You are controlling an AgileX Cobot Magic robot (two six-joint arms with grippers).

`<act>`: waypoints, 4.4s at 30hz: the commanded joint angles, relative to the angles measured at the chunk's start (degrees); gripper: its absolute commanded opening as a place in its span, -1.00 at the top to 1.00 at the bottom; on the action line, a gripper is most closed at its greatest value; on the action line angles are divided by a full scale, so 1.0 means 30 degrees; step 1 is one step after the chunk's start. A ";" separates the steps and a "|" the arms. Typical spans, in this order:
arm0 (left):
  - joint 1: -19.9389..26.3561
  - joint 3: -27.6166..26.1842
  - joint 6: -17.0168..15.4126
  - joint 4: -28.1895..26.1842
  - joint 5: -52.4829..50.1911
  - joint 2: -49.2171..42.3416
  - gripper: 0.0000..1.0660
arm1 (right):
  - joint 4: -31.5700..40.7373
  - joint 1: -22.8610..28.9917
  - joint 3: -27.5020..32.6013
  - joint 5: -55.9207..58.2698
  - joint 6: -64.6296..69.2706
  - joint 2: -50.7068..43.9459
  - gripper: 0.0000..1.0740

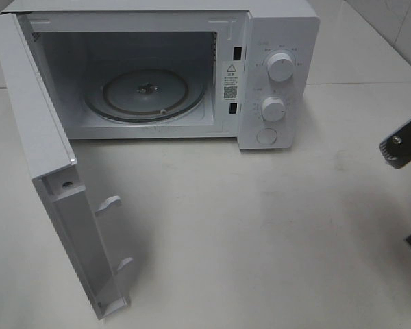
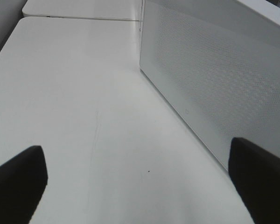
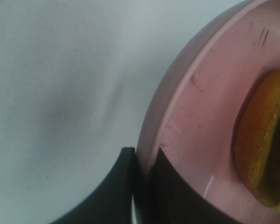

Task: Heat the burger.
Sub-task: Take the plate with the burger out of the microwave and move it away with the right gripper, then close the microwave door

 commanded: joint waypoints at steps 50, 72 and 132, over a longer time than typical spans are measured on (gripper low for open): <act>0.0019 0.0057 -0.0115 -0.0115 -0.0153 -0.0401 -0.83 | -0.4030 -0.6742 -0.3304 -0.5004 0.5157 1.1937 0.39; 0.0019 0.0057 -0.0115 -0.0115 -0.0153 -0.0401 -0.83 | 0.4794 -0.6685 -0.3304 -0.5023 -0.3189 0.6207 -0.41; 0.0019 0.0057 -0.0115 -0.0115 -0.0153 -0.0401 -0.83 | 1.5050 -0.8079 -0.0382 0.1967 -1.2013 -1.8048 -0.39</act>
